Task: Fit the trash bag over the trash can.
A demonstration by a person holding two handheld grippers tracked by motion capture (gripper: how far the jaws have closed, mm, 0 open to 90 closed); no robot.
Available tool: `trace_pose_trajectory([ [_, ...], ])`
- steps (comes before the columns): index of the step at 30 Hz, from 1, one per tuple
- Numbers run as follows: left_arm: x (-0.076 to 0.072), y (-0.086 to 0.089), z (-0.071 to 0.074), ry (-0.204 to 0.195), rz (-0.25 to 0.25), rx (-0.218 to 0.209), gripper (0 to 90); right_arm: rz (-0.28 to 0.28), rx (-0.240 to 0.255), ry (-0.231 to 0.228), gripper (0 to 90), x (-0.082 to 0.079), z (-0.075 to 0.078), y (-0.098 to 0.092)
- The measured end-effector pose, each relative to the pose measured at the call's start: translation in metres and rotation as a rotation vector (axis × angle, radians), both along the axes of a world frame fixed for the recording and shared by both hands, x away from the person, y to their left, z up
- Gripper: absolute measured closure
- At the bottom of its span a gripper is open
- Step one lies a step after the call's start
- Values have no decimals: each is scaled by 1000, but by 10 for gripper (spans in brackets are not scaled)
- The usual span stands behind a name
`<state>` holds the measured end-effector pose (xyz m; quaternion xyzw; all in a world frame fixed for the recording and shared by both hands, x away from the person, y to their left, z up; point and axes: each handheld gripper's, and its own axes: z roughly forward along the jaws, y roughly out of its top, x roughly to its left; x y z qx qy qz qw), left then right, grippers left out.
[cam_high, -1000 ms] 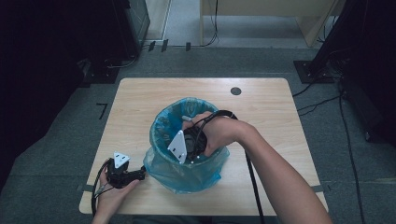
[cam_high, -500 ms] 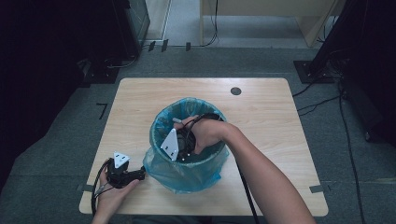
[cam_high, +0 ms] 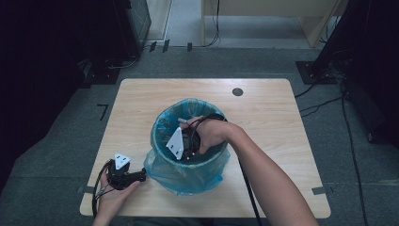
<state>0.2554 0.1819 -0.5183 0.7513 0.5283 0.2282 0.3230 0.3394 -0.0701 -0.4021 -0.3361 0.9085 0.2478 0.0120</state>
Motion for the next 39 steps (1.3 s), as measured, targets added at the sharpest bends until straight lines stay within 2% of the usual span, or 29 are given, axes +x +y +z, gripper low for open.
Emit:
trace_pose_trajectory([
  [5, 0, 0, 0, 0, 1, -1, 108, 12, 52, -16, 900, -2, 15, -4],
  [9, 0, 0, 0, 0, 1, -1, 108, 40, 60, -40, 900, -9, 27, -6],
  [16, 0, 0, 0, 0, 1, 0, 108, 101, 13, -97, 900, -21, 36, -18],
  [19, 0, 0, 0, 1, 4, -1, 108, 94, -29, -103, 900, -20, 31, -22],
  [23, 0, 0, 0, 0, 4, 0, 108, 87, -87, -104, 900, -15, 16, -24],
  [26, 0, 0, 0, 0, 4, -1, 108, 97, -106, -91, 900, -14, 7, -22],
  [27, 0, 0, 0, 0, 4, -1, 108, 91, -104, -73, 900, -13, 5, -21],
  [31, 0, 0, 0, 0, 4, -1, 109, 89, -116, -69, 900, -11, 4, -20],
  [33, 0, 0, 0, 0, 4, -1, 108, 79, -77, -53, 900, -10, 8, -20],
  [36, 0, 0, 0, 0, 4, -1, 108, 44, 15, -29, 900, -9, 19, -20],
  [39, 0, 0, 0, 0, 4, -1, 108, 25, 72, -40, 900, -8, 28, -18],
])
